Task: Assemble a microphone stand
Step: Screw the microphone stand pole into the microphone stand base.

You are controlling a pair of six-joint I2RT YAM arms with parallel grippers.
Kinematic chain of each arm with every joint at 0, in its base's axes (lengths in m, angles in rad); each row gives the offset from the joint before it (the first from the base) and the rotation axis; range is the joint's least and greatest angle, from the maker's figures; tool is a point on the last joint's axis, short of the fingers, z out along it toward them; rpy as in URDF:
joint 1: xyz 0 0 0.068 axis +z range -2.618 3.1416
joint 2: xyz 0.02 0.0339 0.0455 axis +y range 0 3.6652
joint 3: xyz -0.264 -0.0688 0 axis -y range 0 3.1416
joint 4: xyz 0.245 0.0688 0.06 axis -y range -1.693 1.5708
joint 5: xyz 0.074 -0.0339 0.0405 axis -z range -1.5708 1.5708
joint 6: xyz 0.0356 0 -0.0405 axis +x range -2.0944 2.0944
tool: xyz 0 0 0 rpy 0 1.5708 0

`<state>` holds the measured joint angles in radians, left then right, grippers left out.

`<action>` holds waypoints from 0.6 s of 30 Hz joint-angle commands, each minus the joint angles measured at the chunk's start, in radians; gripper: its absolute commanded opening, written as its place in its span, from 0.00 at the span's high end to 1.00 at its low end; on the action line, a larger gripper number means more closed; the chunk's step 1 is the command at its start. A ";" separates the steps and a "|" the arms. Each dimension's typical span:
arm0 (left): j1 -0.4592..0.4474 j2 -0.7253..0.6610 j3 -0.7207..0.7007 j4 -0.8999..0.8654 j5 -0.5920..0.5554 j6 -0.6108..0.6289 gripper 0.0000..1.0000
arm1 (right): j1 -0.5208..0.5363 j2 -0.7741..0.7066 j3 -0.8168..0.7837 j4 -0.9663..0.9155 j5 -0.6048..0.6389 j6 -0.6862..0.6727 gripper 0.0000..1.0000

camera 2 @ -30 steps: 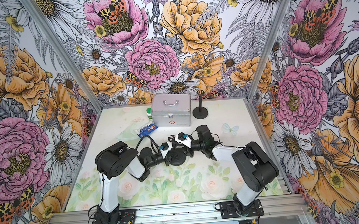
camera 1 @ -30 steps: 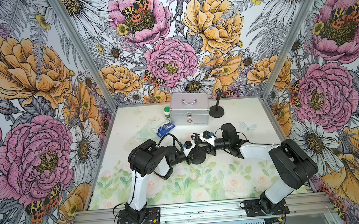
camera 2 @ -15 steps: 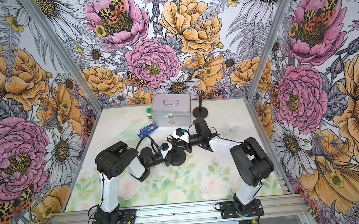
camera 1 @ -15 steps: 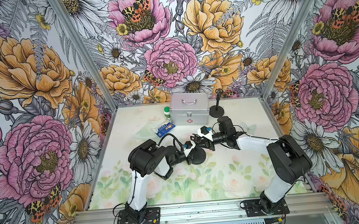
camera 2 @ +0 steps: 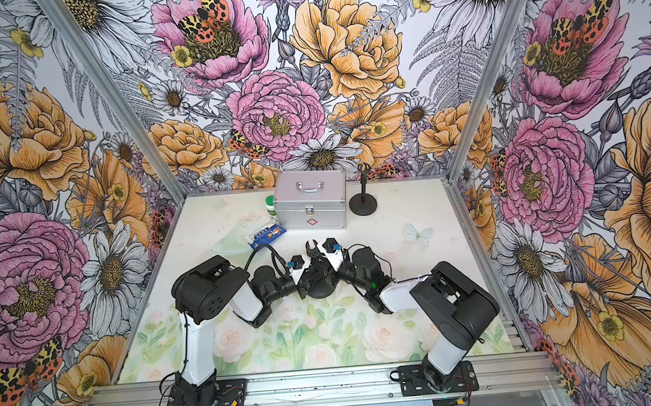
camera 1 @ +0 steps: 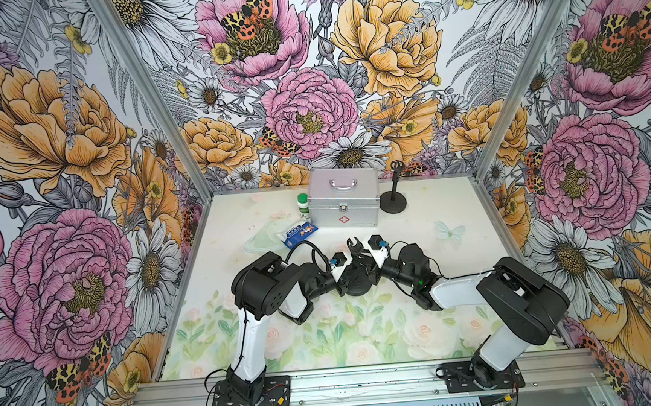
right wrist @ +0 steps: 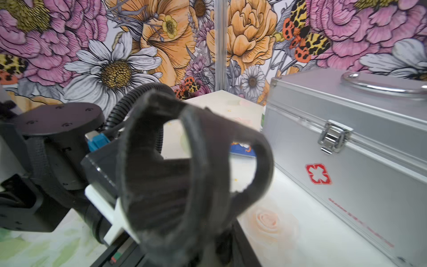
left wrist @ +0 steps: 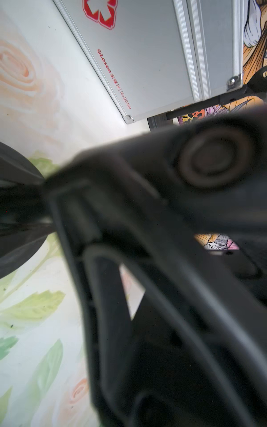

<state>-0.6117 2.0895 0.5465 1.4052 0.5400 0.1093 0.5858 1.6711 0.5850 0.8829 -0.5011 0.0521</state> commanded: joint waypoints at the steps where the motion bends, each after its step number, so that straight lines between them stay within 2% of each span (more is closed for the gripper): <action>1: -0.014 0.021 -0.004 0.007 0.043 0.063 0.83 | -0.074 0.074 0.085 -0.211 -0.451 -0.057 0.67; 4: -0.013 0.016 -0.010 0.007 0.049 0.079 0.83 | -0.098 0.072 0.164 -0.421 -0.544 -0.211 0.65; 6: -0.013 0.012 -0.011 0.006 0.051 0.071 0.83 | -0.107 0.073 0.219 -0.556 -0.561 -0.315 0.65; 11: -0.010 0.023 -0.005 0.008 0.058 0.065 0.83 | -0.128 0.067 0.258 -0.591 -0.531 -0.338 0.67; 13: -0.008 0.023 -0.002 0.007 0.060 0.051 0.83 | -0.129 0.067 0.266 -0.593 -0.507 -0.331 0.74; 16: -0.006 0.036 0.004 0.007 0.064 0.050 0.82 | -0.123 0.065 0.263 -0.569 -0.449 -0.307 0.89; 18: 0.001 0.032 0.006 0.007 0.059 0.035 0.82 | -0.105 0.051 0.194 -0.410 -0.286 -0.202 0.99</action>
<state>-0.6113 2.0926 0.5480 1.4162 0.5610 0.1204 0.4675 1.7302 0.8261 0.3779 -0.9569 -0.2382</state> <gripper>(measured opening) 0.193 0.257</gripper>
